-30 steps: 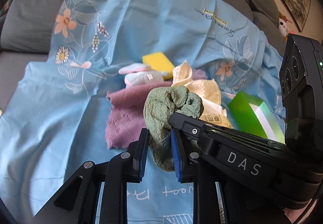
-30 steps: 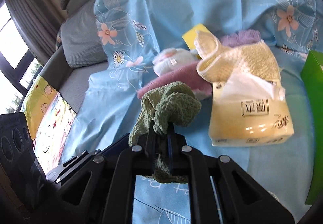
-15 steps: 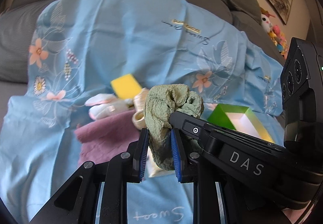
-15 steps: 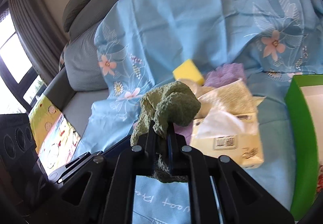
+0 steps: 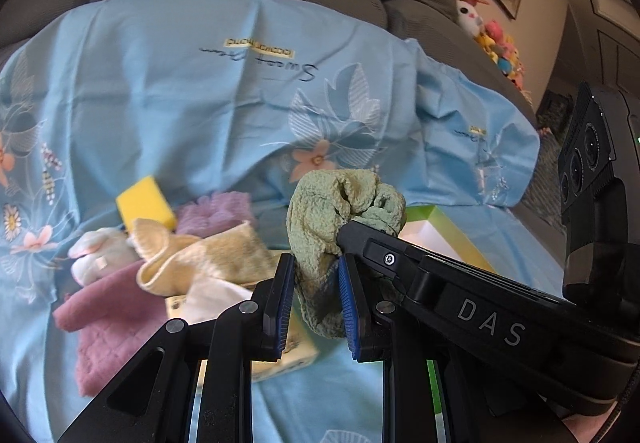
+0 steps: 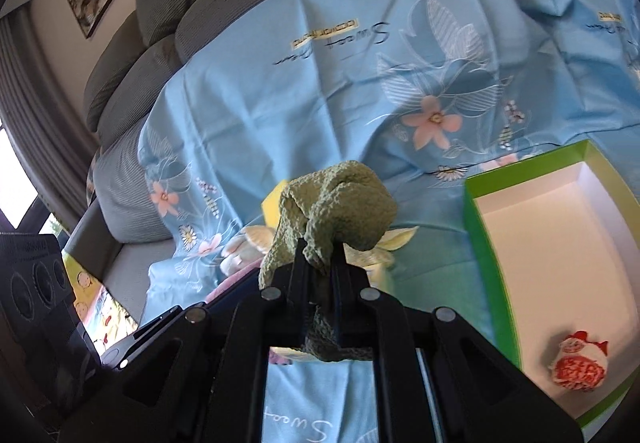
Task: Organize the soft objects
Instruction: 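Carry the scrunchie with the right gripper into the green box and release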
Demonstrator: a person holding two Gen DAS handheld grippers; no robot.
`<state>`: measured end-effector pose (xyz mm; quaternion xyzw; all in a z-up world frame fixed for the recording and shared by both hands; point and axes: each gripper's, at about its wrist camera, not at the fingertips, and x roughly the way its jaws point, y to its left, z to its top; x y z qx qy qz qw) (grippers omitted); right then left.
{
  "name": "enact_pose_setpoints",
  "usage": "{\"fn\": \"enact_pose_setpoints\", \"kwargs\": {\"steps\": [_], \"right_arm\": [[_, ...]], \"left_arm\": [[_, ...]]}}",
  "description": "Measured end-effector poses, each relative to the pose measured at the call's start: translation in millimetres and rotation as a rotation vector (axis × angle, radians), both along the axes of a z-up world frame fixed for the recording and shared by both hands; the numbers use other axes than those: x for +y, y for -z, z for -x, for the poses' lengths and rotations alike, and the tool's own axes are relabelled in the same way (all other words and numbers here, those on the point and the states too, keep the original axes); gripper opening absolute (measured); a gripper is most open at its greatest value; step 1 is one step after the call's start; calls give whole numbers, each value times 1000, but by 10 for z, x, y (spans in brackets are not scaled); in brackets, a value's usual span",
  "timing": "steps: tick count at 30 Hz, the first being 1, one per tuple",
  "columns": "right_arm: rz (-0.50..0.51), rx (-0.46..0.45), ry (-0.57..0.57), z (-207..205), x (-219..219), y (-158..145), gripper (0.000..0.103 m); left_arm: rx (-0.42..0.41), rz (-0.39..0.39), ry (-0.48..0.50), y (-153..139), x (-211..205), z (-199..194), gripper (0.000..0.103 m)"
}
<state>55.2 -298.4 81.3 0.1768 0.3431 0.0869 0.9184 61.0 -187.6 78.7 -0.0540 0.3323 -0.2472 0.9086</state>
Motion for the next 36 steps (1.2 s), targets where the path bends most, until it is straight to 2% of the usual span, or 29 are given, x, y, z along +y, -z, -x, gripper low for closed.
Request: {"fn": "enact_pose_setpoints", "kwargs": {"steps": [6,19,29,36], "right_arm": [[-17,15,99,101,-419,68,9],[-4,133,300,219,-1188,280,12],[-11,278,340,193,-1513,559,12],[-61,312,359,226,-1673,649,14]], "left_arm": [[14,-24,98,90,-432,-19,23],[151,0,215,423,-1156,-125,22],[251,-47,221,670,-1447,-81,22],[296,-6,236,704,-1512,-38,23]]}}
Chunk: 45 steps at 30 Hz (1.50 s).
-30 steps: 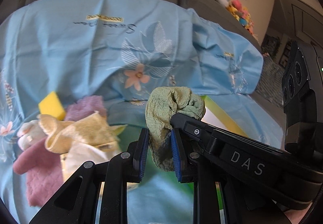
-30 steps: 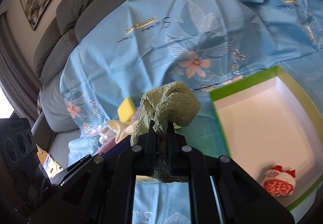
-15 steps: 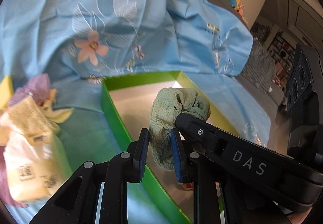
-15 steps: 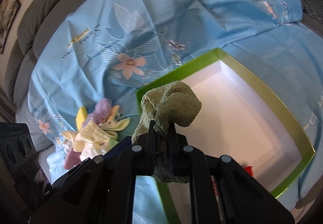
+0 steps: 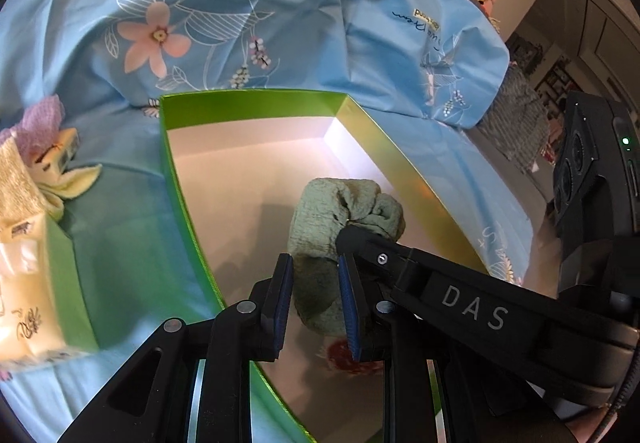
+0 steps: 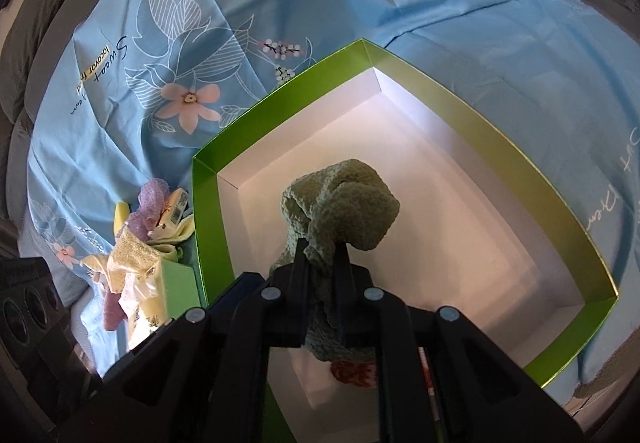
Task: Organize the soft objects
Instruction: 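Carry the scrunchie with the right gripper into the green box and release, then move the right tool back to the cream knit cloth on the pile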
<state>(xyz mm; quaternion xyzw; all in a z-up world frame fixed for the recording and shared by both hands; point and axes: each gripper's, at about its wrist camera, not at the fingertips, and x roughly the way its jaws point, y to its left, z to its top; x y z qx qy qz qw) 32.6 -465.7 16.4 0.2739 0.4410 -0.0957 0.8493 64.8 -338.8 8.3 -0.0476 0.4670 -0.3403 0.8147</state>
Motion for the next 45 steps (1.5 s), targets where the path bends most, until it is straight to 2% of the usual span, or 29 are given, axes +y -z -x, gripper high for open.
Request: {"fn": "enact_pose_setpoints", "kwargs": {"steps": [2,4,5,6,10,11,12,13,15,18,24,27,28,31,34,36,38,41,45], "right_arm": [[7,1,8,13,3,-16,19],[10,-6,17,23,5,-39,34],[11,-18,21,32,8,-57,54],[2,-42,20,51,13,-83,69],[-5,-95,11,81,78,-183,77],[8,-103,14,85,111,-211,82],[20,-107,14,86,147,-232,84],[28,-109,11,82,180,-247,85],[28,-123,-9,63,259,-287,86],[17,-153,-61,34,403,-338,94],[40,-181,-191,-146,831,-427,97],[57,-135,-269,-359,1103,-360,97],[68,-124,-285,-412,1169,-338,97],[76,-100,-336,-616,1407,-273,97],[61,-60,-399,-835,1658,-261,95],[138,-49,-435,-972,1850,-309,94],[167,-37,-462,-1089,1968,-310,93],[102,6,-496,-1320,2025,-245,89],[35,67,-512,-1568,2081,-49,87]], "left_arm": [[-10,-11,-5,-25,4,20,23],[-22,-24,-12,-59,34,30,23],[-21,-21,-13,-80,71,30,23],[-17,-14,-15,-94,108,26,23],[1,-7,-38,-167,276,-10,24],[-5,-16,-49,-196,322,-13,30],[-14,-24,-61,-228,383,-11,40],[-19,-26,-69,-246,425,-7,46],[-31,-15,-97,-310,584,-7,66],[-39,-16,-153,-383,857,-57,75],[-49,-94,-335,-399,1584,-310,75],[-3,-130,-458,-262,2008,-484,75],[26,-118,-497,-215,2138,-539,75],[82,-15,-569,-104,2465,-680,75],[109,-27,-576,-7,2518,-797,75],[124,-47,-575,65,2507,-855,75],[141,-39,-569,115,2511,-916,75],[153,-5,-561,166,2521,-1017,75],[192,-5,-546,271,2465,-1149,75]]}}
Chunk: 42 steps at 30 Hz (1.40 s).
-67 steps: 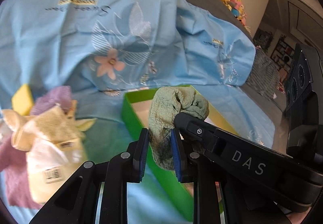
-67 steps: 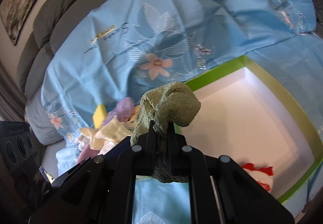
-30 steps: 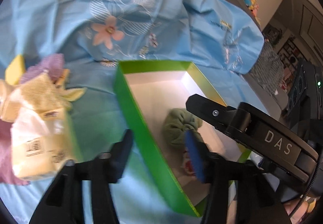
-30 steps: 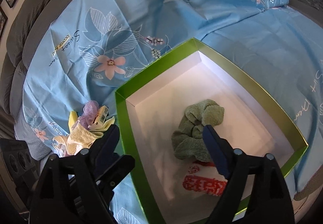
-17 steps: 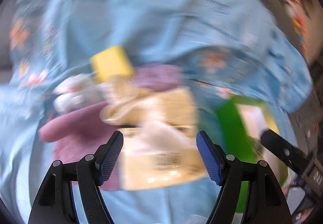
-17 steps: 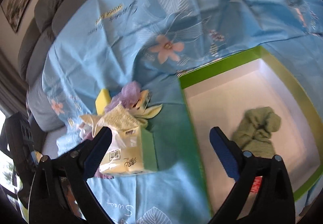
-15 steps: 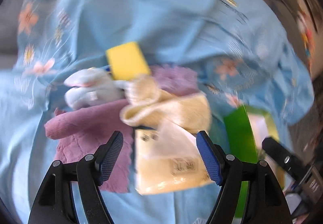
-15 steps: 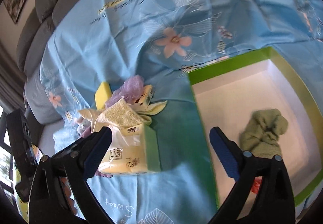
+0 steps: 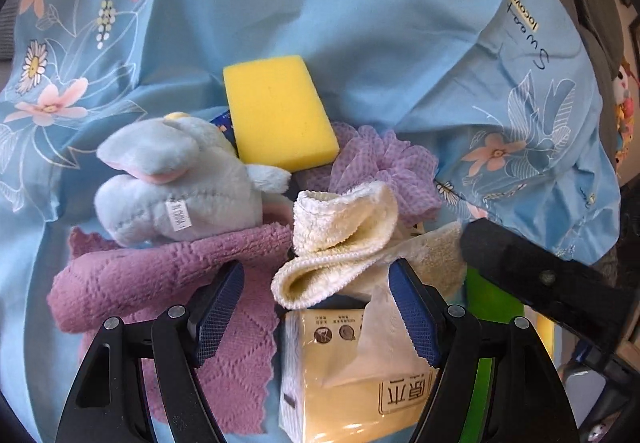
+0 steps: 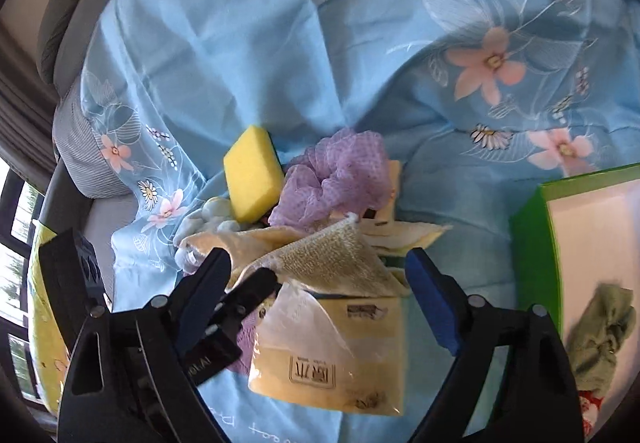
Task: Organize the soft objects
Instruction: 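Move the right tool back to the cream knit cloth on the pile, then grasp the cream knit cloth with the right gripper and lift, then carry the cream cloth with the right gripper into the green box and release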
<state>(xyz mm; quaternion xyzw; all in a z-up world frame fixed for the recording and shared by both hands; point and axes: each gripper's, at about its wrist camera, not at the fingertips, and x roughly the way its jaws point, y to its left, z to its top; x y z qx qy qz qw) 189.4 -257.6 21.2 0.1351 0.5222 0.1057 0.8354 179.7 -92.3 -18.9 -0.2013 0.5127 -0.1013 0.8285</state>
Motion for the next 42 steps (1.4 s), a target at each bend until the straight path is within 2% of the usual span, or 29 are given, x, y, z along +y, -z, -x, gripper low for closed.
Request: {"fn": "enact_pose_setpoints", "kwargs": {"steps": [5,7,9,10,12,13,14,18,23,27,33,42], "right_arm": [[-7,84,5,-138,22,338,84],[-32,102,8,-166,2,410,75],[-54,122,-3,-190,2,476,57],[-55,134,-8,-200,10,506,52],[-59,136,-23,-195,28,545,34],[-66,132,-30,-203,49,558,27],[-73,133,-33,-198,52,565,13],[-129,103,-37,-121,52,487,12],[-205,29,-54,30,60,154,11],[-205,-37,-65,175,96,-152,11],[-220,-86,-63,350,110,-410,11],[-214,-185,-7,723,-322,-778,12]], "left_arm": [[0,-55,47,76,-127,-72,75],[-5,-73,57,110,-162,-80,74],[-5,-82,76,152,-201,-104,65],[1,-75,85,176,-215,-109,59],[29,-25,97,222,-217,-124,37],[34,-8,93,223,-204,-117,35],[23,-9,83,198,-191,-101,32],[-31,-20,88,4,-156,-5,26],[-126,-22,88,-400,-121,184,26],[-174,-11,87,-632,-100,278,26],[-215,-6,98,-881,-214,391,26],[-280,25,170,-1161,-494,679,26]]}}
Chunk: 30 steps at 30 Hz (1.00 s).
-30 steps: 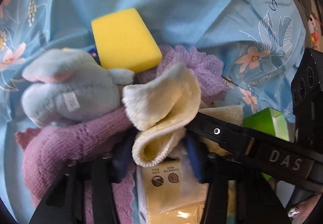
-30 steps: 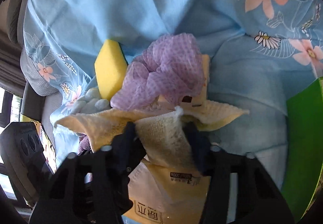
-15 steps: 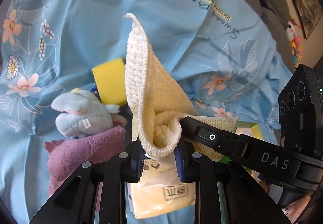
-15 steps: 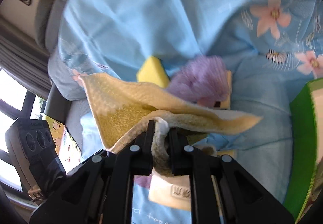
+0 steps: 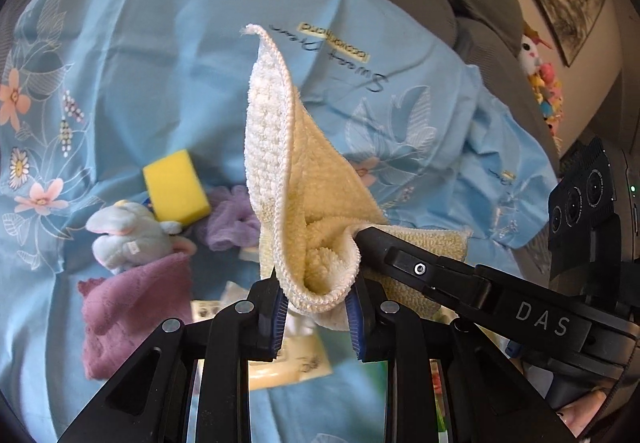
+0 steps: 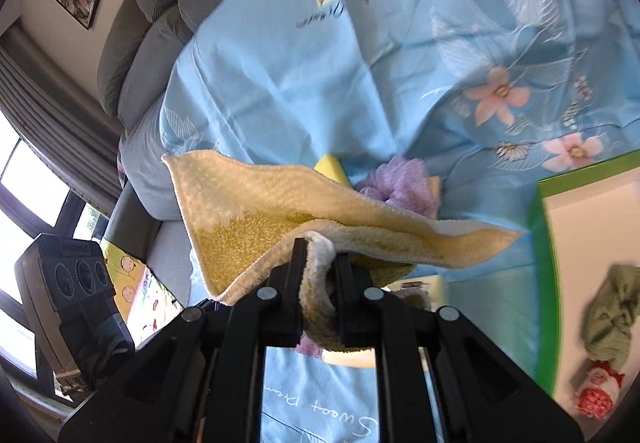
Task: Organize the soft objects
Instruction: 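Carry the cream cloth with the right gripper into the green box and release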
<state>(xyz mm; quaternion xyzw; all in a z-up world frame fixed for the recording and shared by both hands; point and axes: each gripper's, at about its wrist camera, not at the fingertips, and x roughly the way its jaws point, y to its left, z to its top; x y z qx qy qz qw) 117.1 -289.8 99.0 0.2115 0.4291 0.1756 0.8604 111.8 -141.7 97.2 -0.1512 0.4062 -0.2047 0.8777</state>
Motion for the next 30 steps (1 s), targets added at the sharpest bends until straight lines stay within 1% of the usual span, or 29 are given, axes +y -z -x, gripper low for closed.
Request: {"fn": "enact_pose_setpoints", "kwargs": {"steps": [4,8,11,14,19,23,30], "right_arm": [[-3,-29,49,183,-213,-65,12],[-17,-49,115,382,-518,-44,12],[-19,-60,171,498,-721,-14,12],[-45,-68,231,649,-980,56,12],[-47,-73,339,907,-1343,211,12],[-90,-45,395,976,-1589,349,12],[-85,-41,453,1071,-1797,426,12]], "left_arm": [[-20,-4,43,-49,-259,101,26],[-28,-24,103,-29,-578,180,26],[-20,-24,150,21,-830,230,26],[-20,-34,200,79,-1081,289,26],[-4,-61,285,257,-1494,353,26],[18,-70,319,348,-1710,342,26],[36,-54,358,458,-1917,347,26]]}}
